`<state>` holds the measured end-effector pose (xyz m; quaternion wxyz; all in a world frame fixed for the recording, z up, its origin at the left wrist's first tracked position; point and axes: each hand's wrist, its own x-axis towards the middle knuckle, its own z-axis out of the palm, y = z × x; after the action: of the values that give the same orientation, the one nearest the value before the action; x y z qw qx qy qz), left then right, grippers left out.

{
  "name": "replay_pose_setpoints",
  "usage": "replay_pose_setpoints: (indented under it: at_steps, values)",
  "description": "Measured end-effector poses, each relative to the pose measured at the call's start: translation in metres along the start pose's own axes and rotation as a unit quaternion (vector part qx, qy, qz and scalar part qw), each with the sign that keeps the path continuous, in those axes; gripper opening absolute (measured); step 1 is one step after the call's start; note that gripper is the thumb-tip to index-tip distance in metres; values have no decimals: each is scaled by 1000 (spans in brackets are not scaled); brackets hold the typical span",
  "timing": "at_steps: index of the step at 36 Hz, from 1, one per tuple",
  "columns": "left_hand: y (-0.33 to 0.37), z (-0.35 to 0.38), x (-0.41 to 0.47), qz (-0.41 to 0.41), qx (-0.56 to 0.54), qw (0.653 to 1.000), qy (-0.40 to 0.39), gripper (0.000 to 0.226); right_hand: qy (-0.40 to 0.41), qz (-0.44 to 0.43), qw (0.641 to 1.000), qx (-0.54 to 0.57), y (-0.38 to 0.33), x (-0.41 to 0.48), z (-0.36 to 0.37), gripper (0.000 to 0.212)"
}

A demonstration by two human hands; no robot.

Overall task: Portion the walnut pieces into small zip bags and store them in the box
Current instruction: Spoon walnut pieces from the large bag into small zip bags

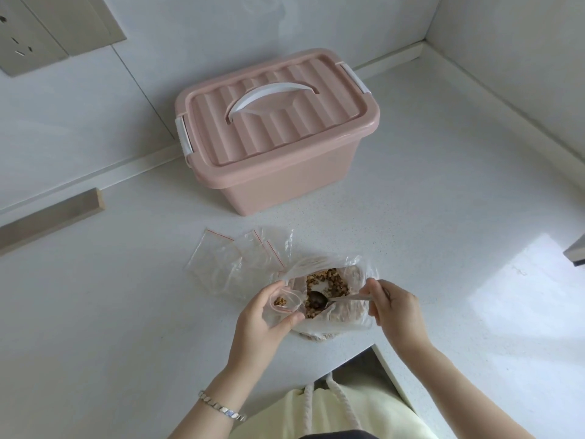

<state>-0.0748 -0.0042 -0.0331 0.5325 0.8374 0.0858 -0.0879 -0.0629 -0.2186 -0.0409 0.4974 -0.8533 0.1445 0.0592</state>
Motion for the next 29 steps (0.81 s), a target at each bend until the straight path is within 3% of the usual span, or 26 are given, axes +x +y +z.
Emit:
replay_pose_setpoints:
  at_steps: [7,12,21,29]
  values:
    - [3,-1,0,1,-11,1000,1,52,10,159,976,150,13,2,2,38]
    - [7,-2,0,6,-10,1000,0,51,27,207,957,200,15,-2,-10,38]
    - [6,3,3,6,8,1000,-13,54,49,172,961,213,-2,2,-42,38]
    - [7,10,7,-6,42,998,-35,58,57,39,986,155,-57,3,-61,40]
